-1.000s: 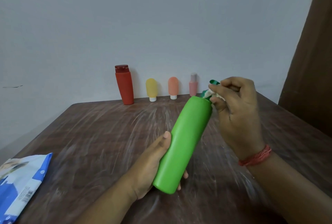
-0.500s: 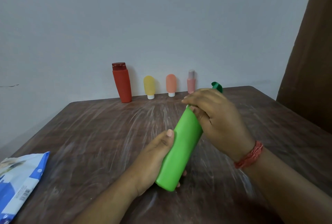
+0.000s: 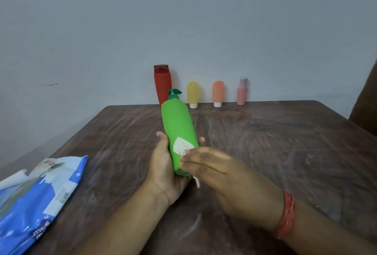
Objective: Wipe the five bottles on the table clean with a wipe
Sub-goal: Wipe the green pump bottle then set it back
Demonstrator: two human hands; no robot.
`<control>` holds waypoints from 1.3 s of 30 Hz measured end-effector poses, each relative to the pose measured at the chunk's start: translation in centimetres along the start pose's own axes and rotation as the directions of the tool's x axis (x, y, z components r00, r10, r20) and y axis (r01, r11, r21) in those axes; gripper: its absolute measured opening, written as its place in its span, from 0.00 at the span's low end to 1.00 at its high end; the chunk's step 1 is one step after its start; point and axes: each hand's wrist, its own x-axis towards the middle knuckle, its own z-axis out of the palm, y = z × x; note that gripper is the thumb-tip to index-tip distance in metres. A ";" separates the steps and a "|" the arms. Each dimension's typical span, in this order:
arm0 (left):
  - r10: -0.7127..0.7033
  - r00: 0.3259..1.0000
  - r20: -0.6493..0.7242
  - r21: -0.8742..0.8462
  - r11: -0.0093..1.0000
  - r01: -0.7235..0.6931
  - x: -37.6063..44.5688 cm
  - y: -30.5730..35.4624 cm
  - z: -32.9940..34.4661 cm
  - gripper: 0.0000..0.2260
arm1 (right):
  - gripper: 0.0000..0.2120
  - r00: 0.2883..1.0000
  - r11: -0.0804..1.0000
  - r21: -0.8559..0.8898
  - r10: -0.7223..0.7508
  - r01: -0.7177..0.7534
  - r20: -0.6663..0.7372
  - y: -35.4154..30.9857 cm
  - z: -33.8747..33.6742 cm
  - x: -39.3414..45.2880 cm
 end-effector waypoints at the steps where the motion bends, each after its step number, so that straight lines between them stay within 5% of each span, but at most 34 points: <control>1: 0.014 1.000 -0.017 -0.008 1.000 -0.014 0.1 0.1 0.0 0.45 | 0.18 1.000 1.000 -0.012 -0.010 0.010 0.000 0.2 0.0 -0.1; 10: -0.074 0.996 -0.058 -0.111 0.992 0.067 -0.7 -0.3 1.3 0.44 | 0.07 0.981 0.956 -0.289 -0.098 0.047 -0.166 -0.3 0.8 0.3; 17: -0.140 0.988 -0.070 -0.074 0.988 0.135 -1.0 -0.4 1.7 0.40 | 0.11 0.973 0.934 -0.298 -0.223 0.196 -0.060 -0.8 0.1 0.5; 23: 0.037 0.987 -0.159 -0.144 0.988 -0.061 -0.3 0.3 1.5 0.46 | 0.09 0.993 0.941 -0.333 -0.090 0.060 -0.075 0.5 -0.4 -0.1; 31: -0.187 0.982 0.010 -0.175 0.967 0.186 -1.0 -0.8 1.9 0.36 | 0.07 0.983 0.948 -0.306 -0.133 0.088 -0.129 -0.7 0.6 0.4; 39: 0.035 0.997 -0.074 -0.136 0.990 -0.045 0.0 0.0 1.2 0.47 | 0.12 0.992 0.925 -0.378 -0.072 0.028 -0.102 0.2 0.2 0.3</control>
